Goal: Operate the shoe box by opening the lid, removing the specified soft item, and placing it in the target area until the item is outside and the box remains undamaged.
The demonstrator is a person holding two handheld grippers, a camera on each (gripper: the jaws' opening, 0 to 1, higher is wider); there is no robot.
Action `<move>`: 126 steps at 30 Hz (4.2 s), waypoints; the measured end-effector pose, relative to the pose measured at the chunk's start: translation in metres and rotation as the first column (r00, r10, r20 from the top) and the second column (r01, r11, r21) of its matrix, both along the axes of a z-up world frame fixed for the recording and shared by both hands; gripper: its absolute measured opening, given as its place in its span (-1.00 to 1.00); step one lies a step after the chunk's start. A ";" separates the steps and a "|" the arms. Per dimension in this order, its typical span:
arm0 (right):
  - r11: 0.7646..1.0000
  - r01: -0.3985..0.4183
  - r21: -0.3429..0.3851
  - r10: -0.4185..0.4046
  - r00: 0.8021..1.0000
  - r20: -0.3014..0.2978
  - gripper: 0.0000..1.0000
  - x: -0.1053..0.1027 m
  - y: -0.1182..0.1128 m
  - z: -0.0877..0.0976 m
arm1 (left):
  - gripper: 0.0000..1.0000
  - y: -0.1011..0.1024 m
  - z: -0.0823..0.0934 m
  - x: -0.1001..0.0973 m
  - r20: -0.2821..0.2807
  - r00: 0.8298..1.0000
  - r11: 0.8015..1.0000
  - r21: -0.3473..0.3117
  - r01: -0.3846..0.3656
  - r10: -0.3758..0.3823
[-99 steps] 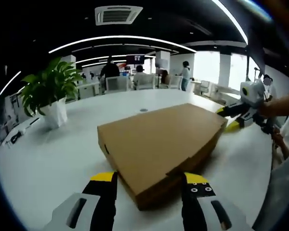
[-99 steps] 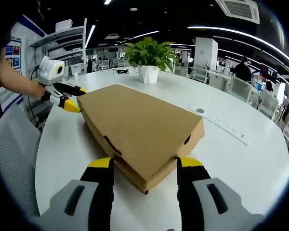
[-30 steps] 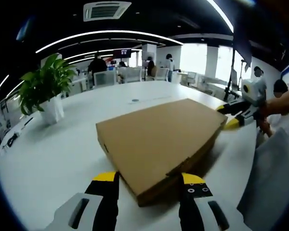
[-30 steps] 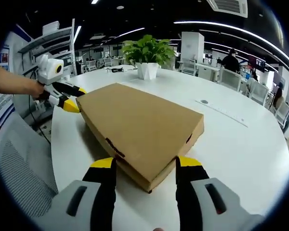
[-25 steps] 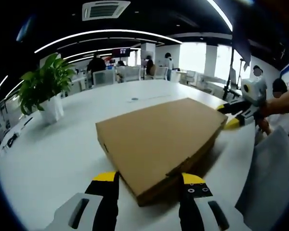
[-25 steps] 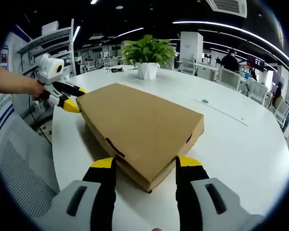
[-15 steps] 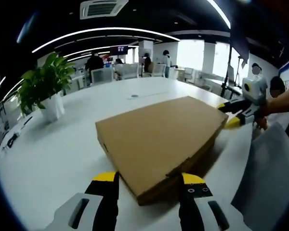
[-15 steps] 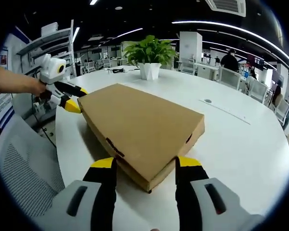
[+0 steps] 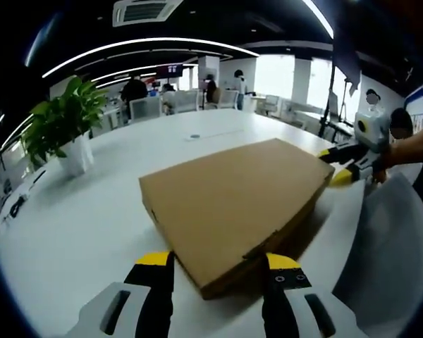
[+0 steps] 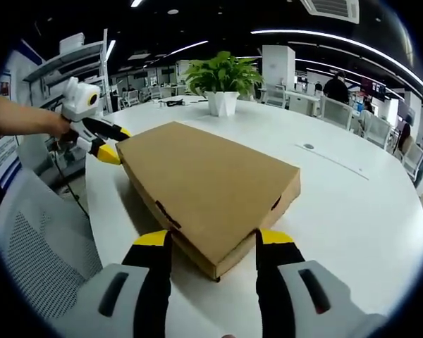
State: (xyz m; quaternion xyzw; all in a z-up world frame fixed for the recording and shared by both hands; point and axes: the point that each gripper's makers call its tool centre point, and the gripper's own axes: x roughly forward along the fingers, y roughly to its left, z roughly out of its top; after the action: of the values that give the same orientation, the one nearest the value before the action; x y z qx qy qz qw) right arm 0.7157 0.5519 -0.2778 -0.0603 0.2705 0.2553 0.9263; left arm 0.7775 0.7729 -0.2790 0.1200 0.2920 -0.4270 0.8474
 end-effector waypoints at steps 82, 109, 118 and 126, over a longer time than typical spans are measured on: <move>0.999 -0.007 0.038 0.007 1.000 0.002 -0.37 -0.036 0.007 0.036 | -0.03 0.014 0.041 -0.030 0.014 1.000 1.000 -0.010 -0.017 0.017; 1.000 -0.020 0.014 0.019 0.995 0.093 -0.34 -0.019 0.002 0.087 | 0.01 0.008 0.087 -0.015 0.101 0.994 0.996 -0.080 -0.033 0.041; 1.000 -0.017 0.002 0.017 0.990 0.138 -0.32 -0.007 0.000 0.104 | 0.15 0.001 0.105 -0.002 0.151 0.986 0.994 -0.100 -0.049 0.064; 1.000 -0.016 -0.014 0.019 0.984 0.175 -0.34 0.008 -0.005 0.120 | 0.26 -0.012 0.121 0.005 0.179 0.980 0.990 -0.123 -0.064 0.085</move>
State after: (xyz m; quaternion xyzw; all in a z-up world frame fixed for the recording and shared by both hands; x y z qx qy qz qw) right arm 0.7234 0.5464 -0.1581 -0.0905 0.1891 0.2555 0.9438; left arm 0.7829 0.7607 -0.1578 0.0984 0.1914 -0.3984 0.8916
